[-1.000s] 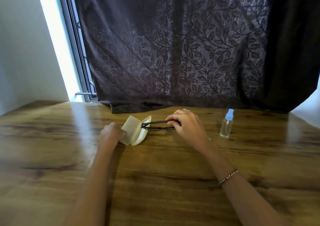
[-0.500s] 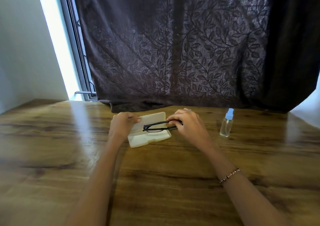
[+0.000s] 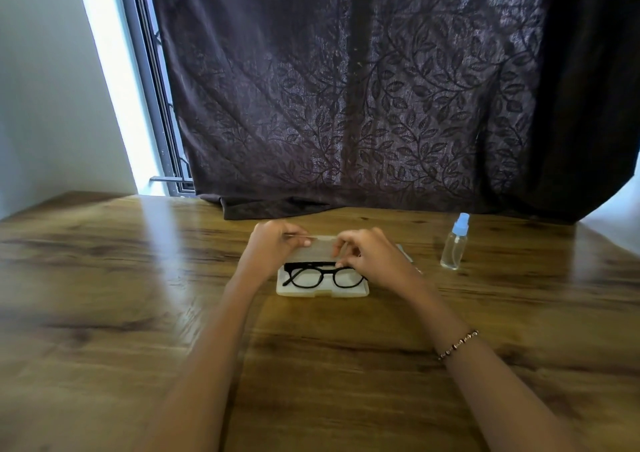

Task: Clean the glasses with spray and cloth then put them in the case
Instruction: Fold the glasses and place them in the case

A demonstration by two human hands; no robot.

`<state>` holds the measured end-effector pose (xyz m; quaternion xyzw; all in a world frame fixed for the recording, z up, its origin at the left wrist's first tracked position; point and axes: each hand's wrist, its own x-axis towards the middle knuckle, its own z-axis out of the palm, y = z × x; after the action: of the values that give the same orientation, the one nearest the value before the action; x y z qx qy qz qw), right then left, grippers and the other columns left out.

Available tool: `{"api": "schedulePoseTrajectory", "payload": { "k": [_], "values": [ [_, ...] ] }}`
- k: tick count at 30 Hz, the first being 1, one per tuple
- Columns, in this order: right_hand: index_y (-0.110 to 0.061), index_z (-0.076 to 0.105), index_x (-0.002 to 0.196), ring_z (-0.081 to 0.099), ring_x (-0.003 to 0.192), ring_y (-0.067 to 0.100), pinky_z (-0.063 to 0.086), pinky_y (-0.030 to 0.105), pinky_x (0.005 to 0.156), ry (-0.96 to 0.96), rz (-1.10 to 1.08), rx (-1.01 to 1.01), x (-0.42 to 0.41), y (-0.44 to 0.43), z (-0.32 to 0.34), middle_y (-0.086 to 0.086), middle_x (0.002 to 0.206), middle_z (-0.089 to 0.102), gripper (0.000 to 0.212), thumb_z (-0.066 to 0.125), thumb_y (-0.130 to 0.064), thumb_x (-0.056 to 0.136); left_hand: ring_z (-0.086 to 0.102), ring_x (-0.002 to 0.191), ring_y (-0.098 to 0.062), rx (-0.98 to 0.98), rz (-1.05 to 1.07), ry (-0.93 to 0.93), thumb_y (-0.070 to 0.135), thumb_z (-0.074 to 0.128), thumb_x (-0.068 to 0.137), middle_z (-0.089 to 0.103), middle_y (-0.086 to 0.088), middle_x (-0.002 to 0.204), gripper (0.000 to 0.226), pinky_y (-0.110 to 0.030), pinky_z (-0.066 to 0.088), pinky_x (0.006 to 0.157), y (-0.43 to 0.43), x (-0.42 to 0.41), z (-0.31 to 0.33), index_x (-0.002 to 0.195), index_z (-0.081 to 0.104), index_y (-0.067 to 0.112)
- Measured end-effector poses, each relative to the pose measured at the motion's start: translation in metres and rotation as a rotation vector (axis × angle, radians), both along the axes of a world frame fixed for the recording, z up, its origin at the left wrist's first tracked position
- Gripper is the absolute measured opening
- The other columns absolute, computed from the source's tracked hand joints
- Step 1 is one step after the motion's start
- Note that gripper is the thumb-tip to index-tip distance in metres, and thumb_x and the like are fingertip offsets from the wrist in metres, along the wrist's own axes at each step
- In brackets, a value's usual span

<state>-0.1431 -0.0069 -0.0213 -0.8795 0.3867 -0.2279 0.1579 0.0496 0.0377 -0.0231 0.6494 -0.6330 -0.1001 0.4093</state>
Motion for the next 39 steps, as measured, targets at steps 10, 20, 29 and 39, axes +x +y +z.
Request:
{"api": "schedulePoseTrajectory", "payload": {
  "k": [10, 20, 29, 39],
  "values": [
    [-0.024, 0.074, 0.082, 0.067, 0.079, -0.002, 0.056, 0.029, 0.082, -0.052, -0.007, 0.139, 0.007, -0.006, 0.001, -0.009, 0.08, 0.074, 0.009, 0.076, -0.015, 0.081, 0.056, 0.092, -0.005, -0.022, 0.02, -0.043, 0.02, 0.07, 0.083, 0.072, 0.002, 0.104, 0.018, -0.014, 0.035, 0.081, -0.003, 0.001, -0.001, 0.099, 0.075, 0.016],
    [-0.023, 0.075, 0.081, 0.065, 0.083, 0.007, 0.056, 0.036, 0.081, 0.02, 0.019, 0.053, 0.016, -0.011, -0.006, -0.004, 0.088, 0.072, 0.012, 0.07, -0.014, 0.086, 0.059, 0.088, -0.012, -0.057, 0.066, -0.006, 0.02, 0.069, 0.083, 0.07, 0.0, 0.096, 0.015, -0.02, 0.04, 0.077, -0.004, 0.004, -0.004, 0.097, 0.076, 0.018],
    [-0.018, 0.071, 0.108, 0.063, 0.093, 0.004, 0.05, 0.022, 0.084, -0.016, 0.081, 0.076, 0.01, -0.004, -0.001, -0.006, 0.102, 0.071, 0.022, 0.052, -0.018, 0.098, 0.058, 0.086, -0.008, -0.056, 0.074, -0.029, 0.017, 0.067, 0.086, 0.07, 0.0, 0.098, 0.017, -0.015, 0.039, 0.077, -0.005, 0.005, -0.007, 0.101, 0.074, 0.015],
    [-0.02, 0.076, 0.094, 0.059, 0.075, -0.007, 0.049, 0.013, 0.072, -0.07, -0.004, 0.026, -0.004, -0.009, 0.01, -0.007, 0.088, 0.073, 0.011, 0.069, -0.016, 0.087, 0.058, 0.089, -0.008, -0.035, 0.098, -0.008, 0.016, 0.066, 0.086, 0.072, -0.001, 0.103, 0.017, -0.016, 0.038, 0.08, -0.007, 0.007, -0.01, 0.101, 0.074, 0.015]
  ]
}}
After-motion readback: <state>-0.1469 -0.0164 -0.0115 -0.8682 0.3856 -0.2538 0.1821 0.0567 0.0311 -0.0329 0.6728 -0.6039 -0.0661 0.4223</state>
